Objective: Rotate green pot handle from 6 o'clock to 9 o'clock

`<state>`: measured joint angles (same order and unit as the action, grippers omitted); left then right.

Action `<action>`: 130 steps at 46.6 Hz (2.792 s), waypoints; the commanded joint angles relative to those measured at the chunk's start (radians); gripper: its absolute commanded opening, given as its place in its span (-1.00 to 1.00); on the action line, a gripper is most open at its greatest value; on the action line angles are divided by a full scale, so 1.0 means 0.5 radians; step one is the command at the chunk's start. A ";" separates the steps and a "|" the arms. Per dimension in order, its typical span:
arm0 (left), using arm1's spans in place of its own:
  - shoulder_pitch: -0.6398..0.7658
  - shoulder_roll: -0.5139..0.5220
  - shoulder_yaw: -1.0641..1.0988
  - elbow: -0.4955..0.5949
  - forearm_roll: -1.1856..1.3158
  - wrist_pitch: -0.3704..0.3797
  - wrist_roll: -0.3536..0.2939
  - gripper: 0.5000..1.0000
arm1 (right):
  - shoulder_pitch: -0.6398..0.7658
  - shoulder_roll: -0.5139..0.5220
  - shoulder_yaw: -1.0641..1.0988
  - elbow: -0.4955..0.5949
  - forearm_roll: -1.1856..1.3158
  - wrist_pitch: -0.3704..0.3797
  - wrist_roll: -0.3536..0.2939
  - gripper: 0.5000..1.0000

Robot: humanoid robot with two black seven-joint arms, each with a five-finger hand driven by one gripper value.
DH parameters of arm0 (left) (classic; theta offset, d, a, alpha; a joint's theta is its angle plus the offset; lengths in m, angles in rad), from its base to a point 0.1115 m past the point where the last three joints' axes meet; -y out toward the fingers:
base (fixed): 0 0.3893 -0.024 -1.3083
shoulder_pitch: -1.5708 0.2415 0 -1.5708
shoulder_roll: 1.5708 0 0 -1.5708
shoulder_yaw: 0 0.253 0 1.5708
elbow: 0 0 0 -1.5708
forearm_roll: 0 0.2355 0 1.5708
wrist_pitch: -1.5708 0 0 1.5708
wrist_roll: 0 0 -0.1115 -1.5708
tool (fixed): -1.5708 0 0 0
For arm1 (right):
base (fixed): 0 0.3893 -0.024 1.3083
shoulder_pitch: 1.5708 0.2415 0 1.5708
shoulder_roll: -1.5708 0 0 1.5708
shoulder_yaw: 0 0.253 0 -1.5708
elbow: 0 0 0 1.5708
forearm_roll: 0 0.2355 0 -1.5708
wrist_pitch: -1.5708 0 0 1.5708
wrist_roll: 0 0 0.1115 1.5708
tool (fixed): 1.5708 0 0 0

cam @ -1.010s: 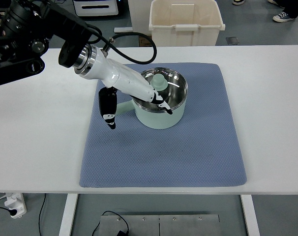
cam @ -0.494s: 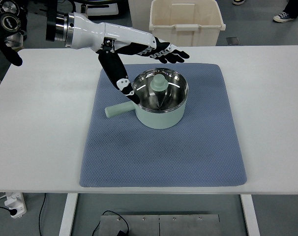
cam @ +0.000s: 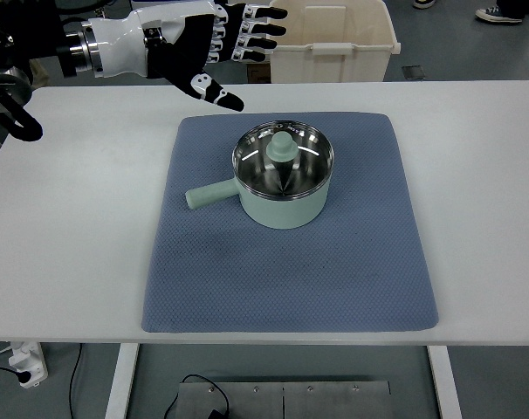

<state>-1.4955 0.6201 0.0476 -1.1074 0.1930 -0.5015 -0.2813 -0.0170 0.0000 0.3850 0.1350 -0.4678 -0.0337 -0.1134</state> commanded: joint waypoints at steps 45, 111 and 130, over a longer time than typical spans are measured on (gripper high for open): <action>0.714 -0.203 -0.472 0.352 -0.871 0.727 -0.020 1.00 | 0.000 0.000 0.000 0.000 0.000 0.000 0.000 1.00; 1.316 -0.731 -1.353 0.883 -1.055 0.807 -0.057 1.00 | 0.000 0.000 0.000 0.000 0.000 0.000 0.000 1.00; 1.319 -0.731 -1.356 0.883 -1.058 0.791 -0.057 1.00 | 0.000 0.000 0.000 0.000 0.000 0.000 0.000 1.00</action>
<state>-0.8363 0.2545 -0.6310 -0.6658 -0.3354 -0.1059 -0.3099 -0.0168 0.0000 0.3850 0.1350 -0.4679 -0.0337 -0.1134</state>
